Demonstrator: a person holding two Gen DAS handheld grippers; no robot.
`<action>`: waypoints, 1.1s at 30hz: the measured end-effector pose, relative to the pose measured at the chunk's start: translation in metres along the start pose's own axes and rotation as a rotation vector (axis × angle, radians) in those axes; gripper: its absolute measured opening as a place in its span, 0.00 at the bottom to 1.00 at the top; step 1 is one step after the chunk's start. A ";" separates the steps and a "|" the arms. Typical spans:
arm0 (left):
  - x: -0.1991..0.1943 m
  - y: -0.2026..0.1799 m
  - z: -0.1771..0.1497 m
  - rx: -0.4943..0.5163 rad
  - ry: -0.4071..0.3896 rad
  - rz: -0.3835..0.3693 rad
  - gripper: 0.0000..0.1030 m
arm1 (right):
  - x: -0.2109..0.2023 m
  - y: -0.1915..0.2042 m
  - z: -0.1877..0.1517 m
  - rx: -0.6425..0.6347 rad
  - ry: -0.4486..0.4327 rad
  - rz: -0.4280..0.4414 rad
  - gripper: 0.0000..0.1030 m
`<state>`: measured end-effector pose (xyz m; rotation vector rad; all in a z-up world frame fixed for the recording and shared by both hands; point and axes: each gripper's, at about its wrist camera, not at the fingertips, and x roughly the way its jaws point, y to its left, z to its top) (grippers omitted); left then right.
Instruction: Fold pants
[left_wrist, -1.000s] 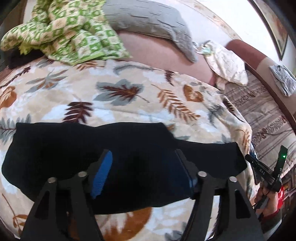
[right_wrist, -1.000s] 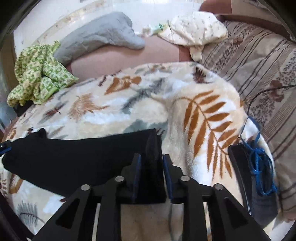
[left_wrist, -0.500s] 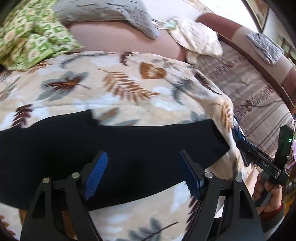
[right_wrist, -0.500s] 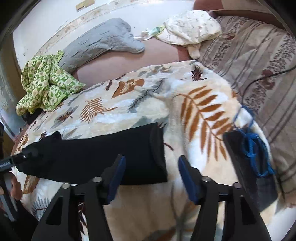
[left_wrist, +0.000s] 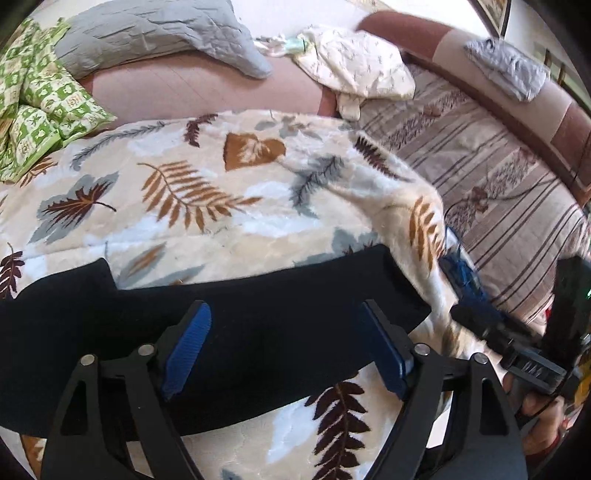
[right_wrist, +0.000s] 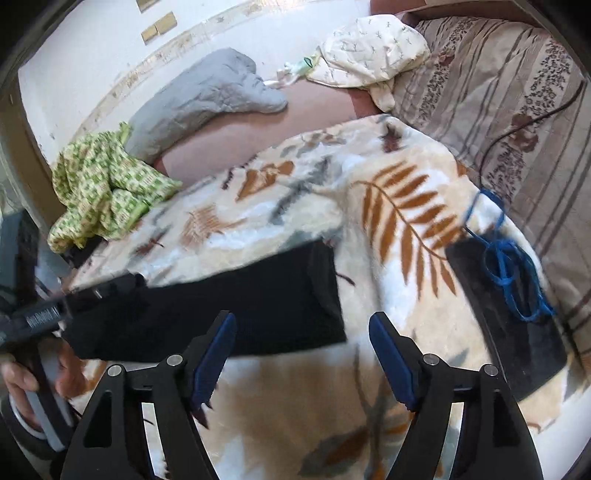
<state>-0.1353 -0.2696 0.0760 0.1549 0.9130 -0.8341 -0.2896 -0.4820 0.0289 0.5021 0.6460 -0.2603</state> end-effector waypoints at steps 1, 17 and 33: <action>0.004 -0.003 -0.001 0.006 0.013 0.007 0.80 | 0.001 0.000 0.001 0.002 -0.001 0.000 0.74; 0.034 -0.002 -0.035 0.031 0.143 -0.008 0.80 | 0.016 0.017 -0.004 -0.038 0.033 0.014 0.74; 0.033 -0.024 0.024 0.200 0.123 -0.151 0.82 | -0.010 -0.024 -0.042 0.088 0.070 -0.053 0.77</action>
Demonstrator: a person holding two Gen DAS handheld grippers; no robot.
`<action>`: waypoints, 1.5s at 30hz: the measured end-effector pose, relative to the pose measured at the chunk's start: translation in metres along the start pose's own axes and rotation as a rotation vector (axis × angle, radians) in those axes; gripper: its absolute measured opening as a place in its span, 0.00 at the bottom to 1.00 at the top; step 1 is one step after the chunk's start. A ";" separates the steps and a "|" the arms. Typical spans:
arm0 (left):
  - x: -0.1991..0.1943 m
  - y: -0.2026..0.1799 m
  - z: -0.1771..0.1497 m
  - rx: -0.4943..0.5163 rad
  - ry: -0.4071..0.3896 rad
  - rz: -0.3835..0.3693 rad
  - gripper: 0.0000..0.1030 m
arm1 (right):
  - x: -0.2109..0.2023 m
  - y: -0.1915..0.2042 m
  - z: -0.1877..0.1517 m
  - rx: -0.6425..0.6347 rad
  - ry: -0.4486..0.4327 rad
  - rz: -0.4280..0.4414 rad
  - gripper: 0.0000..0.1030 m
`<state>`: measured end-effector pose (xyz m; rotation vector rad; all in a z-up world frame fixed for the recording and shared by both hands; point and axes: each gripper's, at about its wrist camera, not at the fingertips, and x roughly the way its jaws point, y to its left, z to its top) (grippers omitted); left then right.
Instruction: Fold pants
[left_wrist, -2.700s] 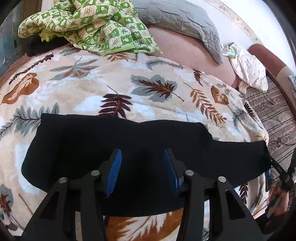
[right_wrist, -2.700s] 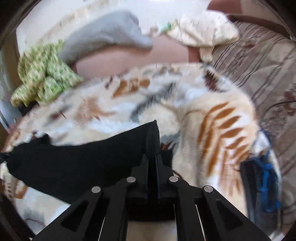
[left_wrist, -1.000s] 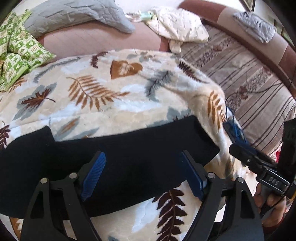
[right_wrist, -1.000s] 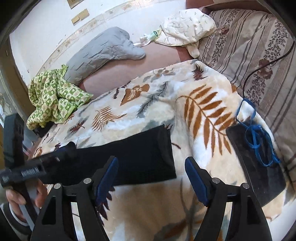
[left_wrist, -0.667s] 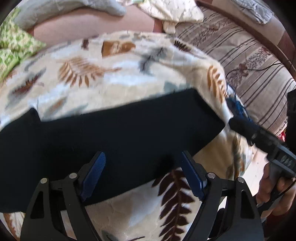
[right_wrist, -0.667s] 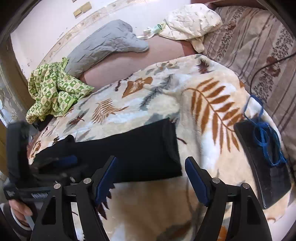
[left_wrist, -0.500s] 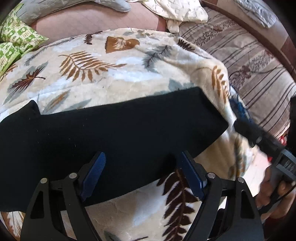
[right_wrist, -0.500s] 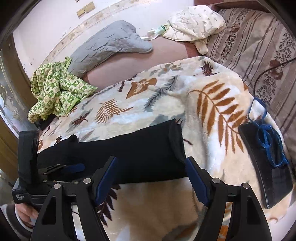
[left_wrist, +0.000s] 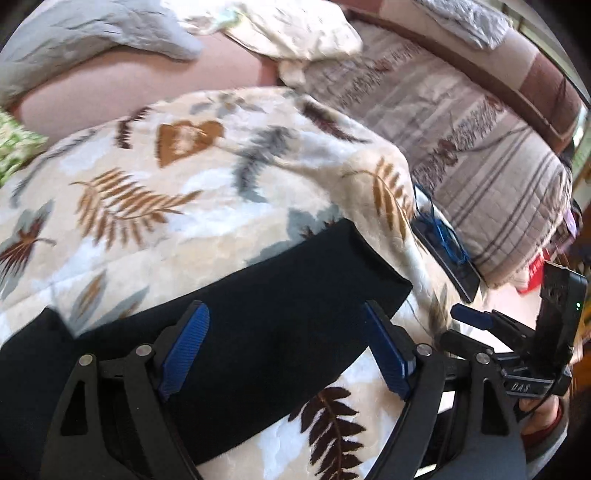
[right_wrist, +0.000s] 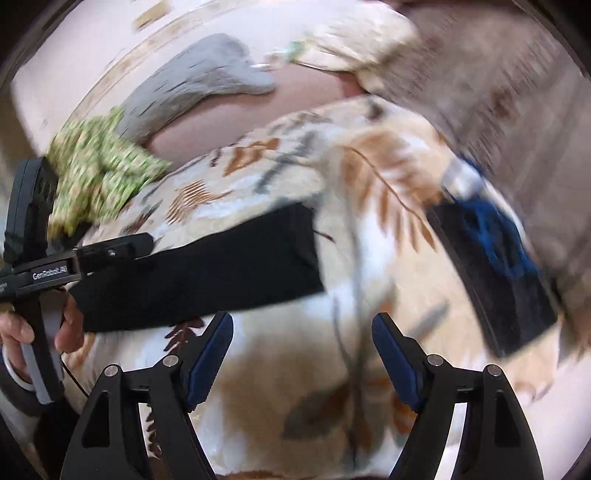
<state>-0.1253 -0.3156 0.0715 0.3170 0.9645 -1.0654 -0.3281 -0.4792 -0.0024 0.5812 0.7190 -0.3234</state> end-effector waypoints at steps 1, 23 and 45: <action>0.003 -0.002 0.003 0.023 0.008 -0.005 0.82 | 0.001 -0.006 -0.002 0.034 0.005 0.015 0.77; 0.131 -0.059 0.062 0.389 0.208 -0.176 0.82 | 0.066 0.006 0.020 0.038 -0.008 0.148 0.79; 0.006 -0.003 0.083 0.199 -0.050 -0.202 0.51 | 0.026 0.080 0.058 -0.100 -0.142 0.291 0.12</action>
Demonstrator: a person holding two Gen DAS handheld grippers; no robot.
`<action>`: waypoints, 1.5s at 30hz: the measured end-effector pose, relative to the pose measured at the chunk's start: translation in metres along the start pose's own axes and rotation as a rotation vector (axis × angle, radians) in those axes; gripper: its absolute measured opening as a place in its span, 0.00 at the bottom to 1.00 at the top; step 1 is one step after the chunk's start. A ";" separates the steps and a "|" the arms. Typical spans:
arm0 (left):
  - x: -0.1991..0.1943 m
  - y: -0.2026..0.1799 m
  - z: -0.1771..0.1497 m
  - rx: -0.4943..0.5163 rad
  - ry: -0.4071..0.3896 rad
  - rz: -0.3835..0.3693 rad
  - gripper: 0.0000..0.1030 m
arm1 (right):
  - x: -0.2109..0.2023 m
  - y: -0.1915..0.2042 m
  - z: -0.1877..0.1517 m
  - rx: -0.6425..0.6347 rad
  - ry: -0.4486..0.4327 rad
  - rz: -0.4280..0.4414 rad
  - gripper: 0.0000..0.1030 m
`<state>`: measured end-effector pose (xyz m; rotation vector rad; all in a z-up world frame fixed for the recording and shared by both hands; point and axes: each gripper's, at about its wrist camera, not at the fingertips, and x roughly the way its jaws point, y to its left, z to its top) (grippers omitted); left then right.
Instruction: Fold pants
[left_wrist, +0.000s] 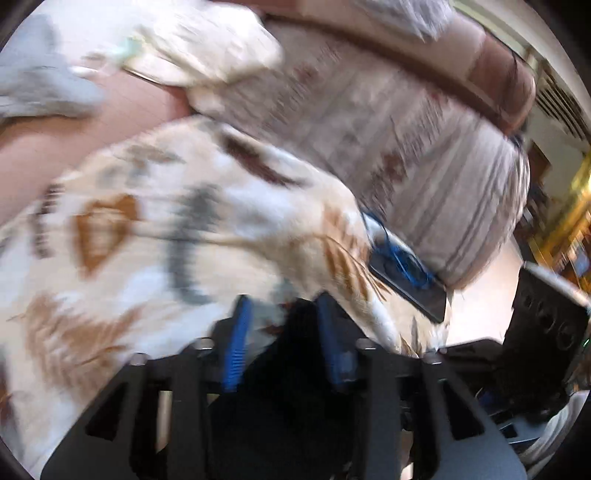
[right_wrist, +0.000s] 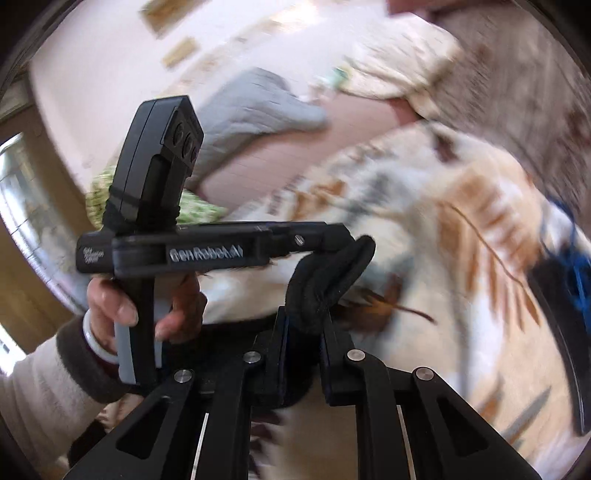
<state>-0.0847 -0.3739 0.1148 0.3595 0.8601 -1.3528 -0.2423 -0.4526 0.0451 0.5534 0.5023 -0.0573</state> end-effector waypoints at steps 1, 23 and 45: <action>-0.022 0.008 -0.006 -0.030 -0.032 0.025 0.54 | 0.004 0.013 0.001 -0.024 0.004 0.019 0.12; -0.099 0.082 -0.176 -0.494 -0.028 0.198 0.75 | 0.053 0.067 -0.017 -0.064 0.174 0.052 0.59; -0.068 0.070 -0.186 -0.552 0.048 0.332 0.14 | 0.128 0.068 -0.038 -0.146 0.321 -0.021 0.25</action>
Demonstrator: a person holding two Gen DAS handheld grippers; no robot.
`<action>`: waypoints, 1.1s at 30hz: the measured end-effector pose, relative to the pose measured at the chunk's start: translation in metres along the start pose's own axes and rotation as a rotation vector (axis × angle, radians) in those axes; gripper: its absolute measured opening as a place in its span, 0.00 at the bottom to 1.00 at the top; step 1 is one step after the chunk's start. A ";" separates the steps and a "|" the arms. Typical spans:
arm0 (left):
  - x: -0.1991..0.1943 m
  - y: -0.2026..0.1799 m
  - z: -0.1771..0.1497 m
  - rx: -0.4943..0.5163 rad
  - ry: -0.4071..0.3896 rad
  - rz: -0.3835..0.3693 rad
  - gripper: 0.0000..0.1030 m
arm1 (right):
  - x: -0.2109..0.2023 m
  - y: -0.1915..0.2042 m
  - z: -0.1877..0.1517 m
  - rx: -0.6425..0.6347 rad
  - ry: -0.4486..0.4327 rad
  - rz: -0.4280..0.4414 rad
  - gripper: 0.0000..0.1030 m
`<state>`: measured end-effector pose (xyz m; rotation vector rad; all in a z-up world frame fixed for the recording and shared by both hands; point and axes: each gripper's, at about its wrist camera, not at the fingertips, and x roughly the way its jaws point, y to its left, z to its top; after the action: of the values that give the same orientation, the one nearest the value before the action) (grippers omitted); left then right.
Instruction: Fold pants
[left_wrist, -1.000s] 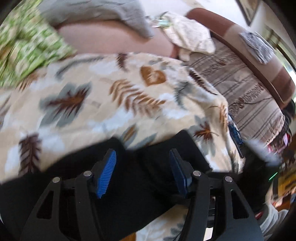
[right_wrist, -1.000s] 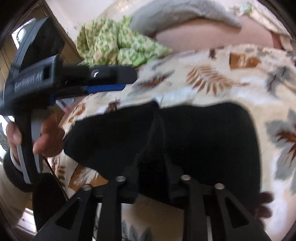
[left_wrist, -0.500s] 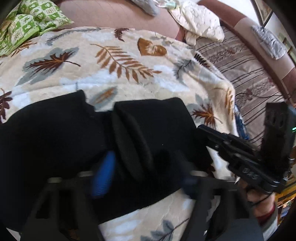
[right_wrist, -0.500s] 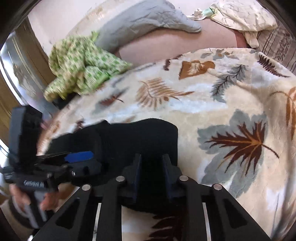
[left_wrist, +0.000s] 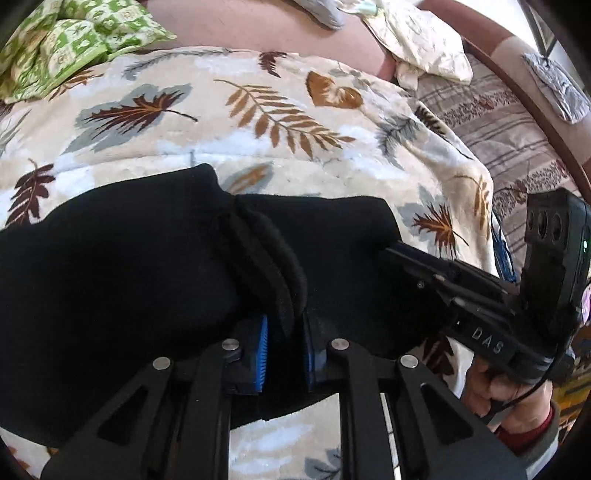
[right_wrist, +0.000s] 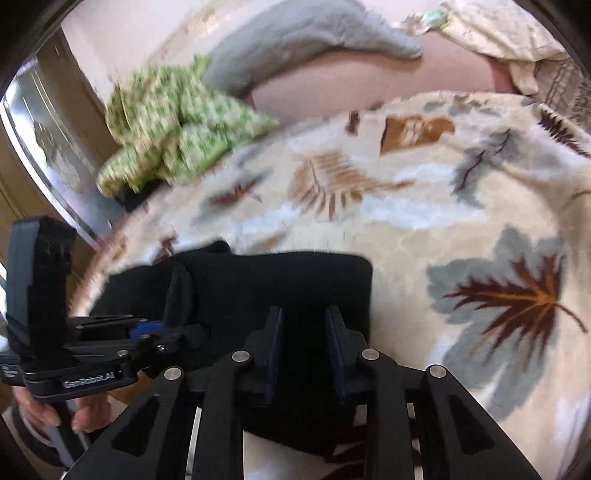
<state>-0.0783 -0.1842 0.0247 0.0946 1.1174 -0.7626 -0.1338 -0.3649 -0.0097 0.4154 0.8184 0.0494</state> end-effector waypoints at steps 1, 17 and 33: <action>-0.003 -0.001 -0.001 -0.002 -0.007 -0.002 0.15 | -0.002 0.002 -0.001 -0.012 -0.015 -0.007 0.25; -0.052 0.026 -0.015 -0.081 -0.129 0.052 0.47 | 0.001 0.030 0.007 -0.076 -0.001 -0.058 0.29; -0.123 0.114 -0.059 -0.313 -0.277 0.096 0.74 | -0.021 0.074 -0.009 -0.147 -0.029 -0.069 0.48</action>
<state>-0.0830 -0.0117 0.0663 -0.2147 0.9471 -0.4903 -0.1462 -0.2976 0.0274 0.2486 0.7941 0.0389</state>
